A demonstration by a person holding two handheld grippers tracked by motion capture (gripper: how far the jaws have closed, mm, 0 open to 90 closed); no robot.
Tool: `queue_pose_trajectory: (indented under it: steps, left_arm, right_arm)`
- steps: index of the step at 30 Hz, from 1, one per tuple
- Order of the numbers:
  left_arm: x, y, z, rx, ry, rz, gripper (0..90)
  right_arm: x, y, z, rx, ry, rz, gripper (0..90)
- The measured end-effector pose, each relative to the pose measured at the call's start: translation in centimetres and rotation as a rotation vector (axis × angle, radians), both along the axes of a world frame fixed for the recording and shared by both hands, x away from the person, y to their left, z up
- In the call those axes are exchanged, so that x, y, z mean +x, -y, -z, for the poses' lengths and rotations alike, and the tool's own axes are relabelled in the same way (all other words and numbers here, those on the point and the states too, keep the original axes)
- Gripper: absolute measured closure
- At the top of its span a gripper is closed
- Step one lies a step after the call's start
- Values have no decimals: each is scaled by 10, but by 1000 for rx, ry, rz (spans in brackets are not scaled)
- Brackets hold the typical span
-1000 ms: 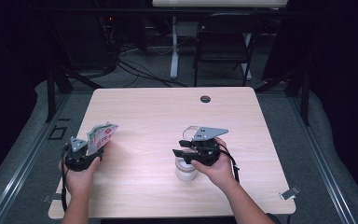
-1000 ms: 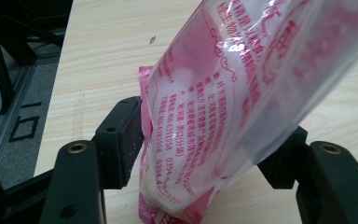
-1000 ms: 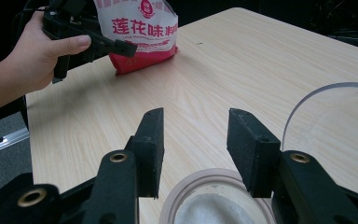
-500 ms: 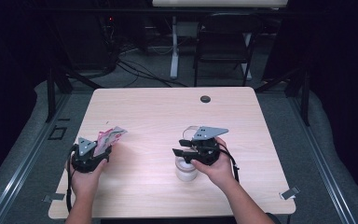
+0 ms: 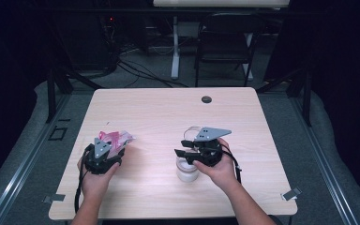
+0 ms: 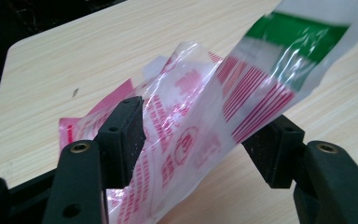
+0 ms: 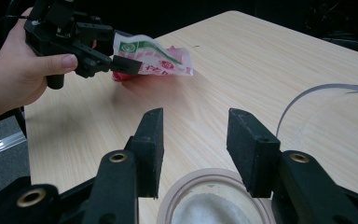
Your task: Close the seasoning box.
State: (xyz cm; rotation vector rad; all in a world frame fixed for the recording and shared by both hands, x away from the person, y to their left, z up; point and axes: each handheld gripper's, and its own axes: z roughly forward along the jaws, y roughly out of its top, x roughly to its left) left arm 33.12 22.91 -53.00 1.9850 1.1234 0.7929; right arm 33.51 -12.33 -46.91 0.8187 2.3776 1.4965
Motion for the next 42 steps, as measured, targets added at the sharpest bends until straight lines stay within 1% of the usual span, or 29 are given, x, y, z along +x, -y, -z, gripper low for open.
queue_pose_trajectory:
  steps: [3,5,6,8,10,12,15,17,18,19,24,27,28,29,31,33,34,36,42]
  left_arm:
    - [-1,6,-1,18,6,23,403]
    - [-1,9,-2,20,5,36,403]
    - [-1,11,-2,19,12,40,404]
    - [-1,13,-3,13,9,51,407]
    - [-1,16,-5,16,5,64,411]
    - [-1,20,-6,31,7,77,411]
    - [-1,27,-8,66,20,100,416]
    - [-2,33,-10,85,28,119,420]
    - [-2,36,-10,92,35,126,422]
    - [-2,38,-11,105,37,137,422]
    - [-3,50,-13,126,46,176,426]
    - [-5,54,-13,132,47,193,428]
    - [-4,55,-13,141,46,196,428]
    - [-4,55,-13,142,47,197,428]
    - [-4,56,-13,125,42,200,428]
    - [-4,57,-13,131,40,205,428]
    - [-4,57,-13,125,42,206,428]
    - [-4,58,-13,127,42,209,428]
    - [-4,60,-13,132,28,211,429]
  right_arm:
    - [-1,1,-1,-3,-1,2,567]
    - [-1,2,-1,-2,2,0,571]
    - [-1,2,-1,-1,2,2,574]
    - [-2,3,-2,-5,6,1,576]
    - [-3,5,-3,-1,8,5,577]
    - [-3,7,-3,1,9,13,578]
    - [-4,12,-5,5,12,26,579]
    - [-4,15,-6,16,13,36,581]
    - [-5,17,-7,13,17,40,581]
    - [-5,19,-8,20,21,46,581]
    - [-7,30,-14,36,33,73,582]
    - [-6,36,-16,46,35,92,582]
    - [-6,39,-17,51,33,98,582]
    - [-5,41,-17,54,35,103,582]
    - [-5,45,-19,62,38,113,582]
    - [-5,48,-20,69,40,120,579]
    - [-5,50,-21,70,42,126,579]
    - [-5,53,-22,74,42,135,578]
    - [-3,61,-24,80,47,162,576]
